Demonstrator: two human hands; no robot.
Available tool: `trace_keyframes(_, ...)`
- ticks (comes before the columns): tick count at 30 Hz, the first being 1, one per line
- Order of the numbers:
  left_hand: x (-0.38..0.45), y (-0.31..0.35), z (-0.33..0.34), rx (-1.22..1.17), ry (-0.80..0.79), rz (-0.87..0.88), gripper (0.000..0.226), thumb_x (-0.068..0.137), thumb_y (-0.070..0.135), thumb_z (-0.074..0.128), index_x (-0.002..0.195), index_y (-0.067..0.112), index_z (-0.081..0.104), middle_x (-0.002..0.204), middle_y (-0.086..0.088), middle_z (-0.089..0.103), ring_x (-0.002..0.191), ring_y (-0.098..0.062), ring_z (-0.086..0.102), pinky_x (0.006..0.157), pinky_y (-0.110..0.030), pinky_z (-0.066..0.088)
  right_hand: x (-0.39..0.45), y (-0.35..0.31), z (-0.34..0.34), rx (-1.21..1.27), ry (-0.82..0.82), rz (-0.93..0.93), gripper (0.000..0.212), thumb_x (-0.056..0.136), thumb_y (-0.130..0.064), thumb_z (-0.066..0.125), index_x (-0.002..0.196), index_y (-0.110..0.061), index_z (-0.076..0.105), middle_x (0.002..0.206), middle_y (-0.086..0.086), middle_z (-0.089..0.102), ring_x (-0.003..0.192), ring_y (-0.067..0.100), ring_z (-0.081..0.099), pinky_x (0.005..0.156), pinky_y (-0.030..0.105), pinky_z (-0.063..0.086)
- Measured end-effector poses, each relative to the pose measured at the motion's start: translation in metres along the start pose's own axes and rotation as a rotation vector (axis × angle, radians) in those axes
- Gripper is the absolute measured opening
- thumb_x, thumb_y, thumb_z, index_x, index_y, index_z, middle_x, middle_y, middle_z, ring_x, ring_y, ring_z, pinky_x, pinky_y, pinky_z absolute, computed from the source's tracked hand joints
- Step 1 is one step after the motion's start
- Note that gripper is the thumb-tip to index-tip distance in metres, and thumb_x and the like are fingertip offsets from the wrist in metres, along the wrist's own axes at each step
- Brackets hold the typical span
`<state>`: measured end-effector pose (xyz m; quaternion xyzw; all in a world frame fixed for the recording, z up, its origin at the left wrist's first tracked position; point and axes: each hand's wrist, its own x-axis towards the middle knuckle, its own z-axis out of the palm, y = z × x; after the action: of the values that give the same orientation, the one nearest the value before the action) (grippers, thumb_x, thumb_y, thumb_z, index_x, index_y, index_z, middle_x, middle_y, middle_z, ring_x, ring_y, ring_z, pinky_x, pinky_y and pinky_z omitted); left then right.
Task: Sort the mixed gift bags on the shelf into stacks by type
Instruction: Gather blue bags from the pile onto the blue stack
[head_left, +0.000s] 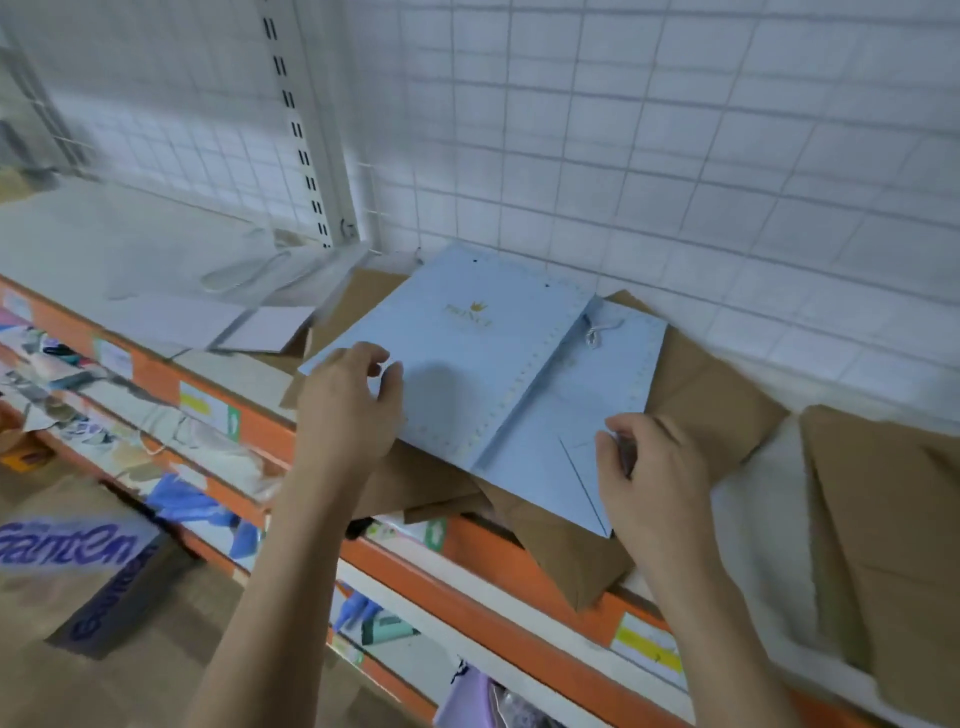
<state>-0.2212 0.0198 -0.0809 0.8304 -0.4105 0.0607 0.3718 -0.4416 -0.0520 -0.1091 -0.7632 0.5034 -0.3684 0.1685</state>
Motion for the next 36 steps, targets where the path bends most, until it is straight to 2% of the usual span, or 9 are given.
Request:
trace_keyframes(3,0.040,-0.005,0.013,0.012,-0.104,0.032,0.039,0.089,0.030,0.056,0.121,0.008,0.057,0.118,-0.015,0.060,0.109,-0.032,0.053,0.088,-0.035,0.040,0.005,-0.009,0.005,-0.056,0.063,0.074,0.017,0.088,-0.018,0.059,0.101,-0.007,0.065,0.092,0.009,0.060,0.083,0.024,0.057,0.074,0.035,0.048)
trace_keyframes(6,0.070,-0.011,0.019,0.155,-0.320,0.006,0.075,0.083,0.052,0.058,0.138,0.007,0.033,0.135,-0.020,0.047,0.125,-0.037,0.041,0.101,-0.041,0.032,0.010,-0.017,0.009,-0.104,0.106,0.122,0.018,0.088,-0.018,0.059,0.102,-0.008,0.065,0.092,0.008,0.060,0.082,0.025,0.058,0.074,0.034,0.047)
trace_keyframes(11,0.091,-0.023,0.028,0.162,-0.457,-0.002,0.111,0.066,0.070,0.062,0.144,0.006,0.016,0.143,-0.016,0.037,0.131,-0.037,0.034,0.104,-0.046,0.033,0.009,-0.024,0.013,-0.165,0.167,0.258,0.023,0.088,-0.022,0.059,0.106,-0.009,0.064,0.101,0.010,0.058,0.091,0.027,0.057,0.080,0.036,0.046)
trace_keyframes(15,0.093,-0.024,0.023,0.049,-0.398,-0.005,0.108,0.060,0.062,0.073,0.141,0.008,0.026,0.139,-0.020,0.036,0.129,-0.036,0.032,0.102,-0.044,0.030,0.010,-0.030,0.019,-0.231,0.126,0.389,0.042,0.086,-0.038,0.059,0.116,-0.009,0.057,0.109,0.011,0.057,0.106,0.026,0.050,0.084,0.035,0.042)
trace_keyframes(18,0.099,-0.034,0.015,-0.228,-0.363,-0.029,0.103,0.052,0.052,0.083,0.134,0.015,0.033,0.129,-0.015,0.042,0.122,-0.032,0.039,0.089,-0.038,0.036,0.014,-0.034,0.023,-0.248,0.082,0.465,0.056,0.081,-0.051,0.058,0.116,-0.008,0.054,0.111,0.009,0.056,0.109,0.024,0.047,0.084,0.034,0.042)
trace_keyframes(24,0.105,-0.060,-0.012,-0.426,-0.349,-0.132,0.082,0.063,0.047,0.080,0.126,0.009,0.044,0.104,0.005,0.045,0.106,-0.021,0.049,0.076,-0.028,0.033,0.026,-0.038,0.029,-0.242,-0.056,0.643,0.088,0.053,-0.084,0.054,0.098,-0.008,0.059,0.091,0.009,0.061,0.082,0.024,0.059,0.069,0.037,0.052)
trace_keyframes(30,0.101,-0.078,-0.017,-0.593,-0.430,-0.248,0.086,0.061,0.057,0.074,0.128,0.014,0.044,0.125,-0.001,0.053,0.110,-0.024,0.054,0.091,-0.043,0.047,0.036,-0.053,0.018,0.004,-0.150,0.687,0.032,0.071,-0.047,0.074,0.083,-0.019,0.065,0.081,0.004,0.067,0.072,0.018,0.063,0.076,0.040,0.054)
trace_keyframes(34,0.093,-0.063,-0.017,-0.637,-0.483,-0.166,0.079,0.062,0.052,0.075,0.127,0.018,0.047,0.117,0.005,0.056,0.106,-0.018,0.055,0.079,-0.033,0.048,0.034,-0.067,0.007,-0.028,0.003,0.525,0.040,0.085,-0.035,0.063,0.111,-0.004,0.059,0.105,0.014,0.065,0.088,0.024,0.060,0.082,0.035,0.051)
trace_keyframes(36,0.088,-0.052,-0.017,-0.669,-0.510,-0.111,0.076,0.061,0.050,0.077,0.125,0.020,0.048,0.113,0.008,0.057,0.103,-0.014,0.055,0.074,-0.027,0.046,0.029,-0.071,-0.002,-0.098,0.076,0.515,0.042,0.094,-0.035,0.049,0.122,-0.005,0.046,0.097,0.006,0.060,0.082,0.019,0.056,0.067,0.023,0.044)
